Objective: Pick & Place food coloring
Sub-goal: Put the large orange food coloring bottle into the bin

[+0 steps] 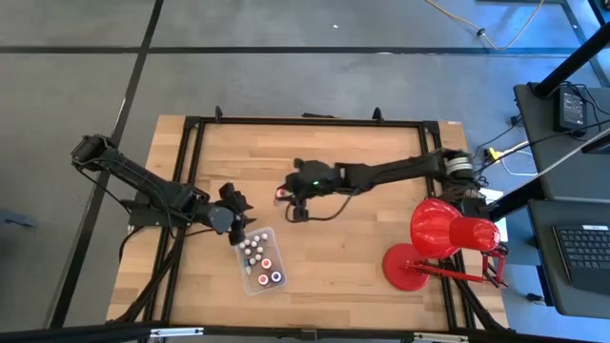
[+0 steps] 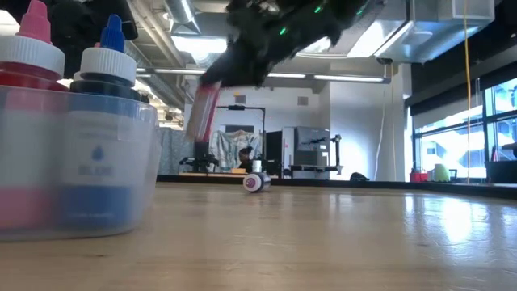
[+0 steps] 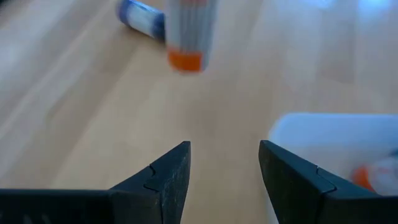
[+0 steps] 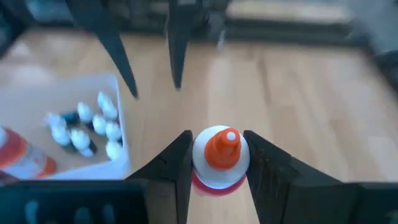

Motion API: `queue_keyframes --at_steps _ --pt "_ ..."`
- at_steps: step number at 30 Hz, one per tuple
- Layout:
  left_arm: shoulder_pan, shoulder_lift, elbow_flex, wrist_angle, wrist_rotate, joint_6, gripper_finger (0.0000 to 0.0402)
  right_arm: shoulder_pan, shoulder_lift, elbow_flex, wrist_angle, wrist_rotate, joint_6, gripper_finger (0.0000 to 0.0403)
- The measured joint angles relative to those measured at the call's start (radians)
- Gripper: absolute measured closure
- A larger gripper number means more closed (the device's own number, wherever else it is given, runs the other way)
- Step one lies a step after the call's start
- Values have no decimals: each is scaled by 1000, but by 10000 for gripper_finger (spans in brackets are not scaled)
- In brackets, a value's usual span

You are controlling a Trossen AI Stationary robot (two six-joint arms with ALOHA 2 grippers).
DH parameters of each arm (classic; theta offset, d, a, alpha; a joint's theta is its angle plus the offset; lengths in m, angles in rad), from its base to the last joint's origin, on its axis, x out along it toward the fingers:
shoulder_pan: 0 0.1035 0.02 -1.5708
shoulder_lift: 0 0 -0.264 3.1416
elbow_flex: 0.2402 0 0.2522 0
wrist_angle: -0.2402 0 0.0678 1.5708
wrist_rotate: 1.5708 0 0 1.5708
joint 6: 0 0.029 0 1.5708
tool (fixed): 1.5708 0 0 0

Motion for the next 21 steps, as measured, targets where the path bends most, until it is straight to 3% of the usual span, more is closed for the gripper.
queue_keyframes --at_steps 3,7,11,21 --pt "0 0 0 0 58 0 217 -8 98 74 -50 -55 -15 280" --pt "0 0 0 0 60 0 215 -21 189 156 -71 -129 -6 280" --pt "0 0 0 0 58 0 213 -26 239 198 -97 -129 0 276" --pt "0 0 0 0 57 -11 216 -33 277 205 -110 -123 8 222"
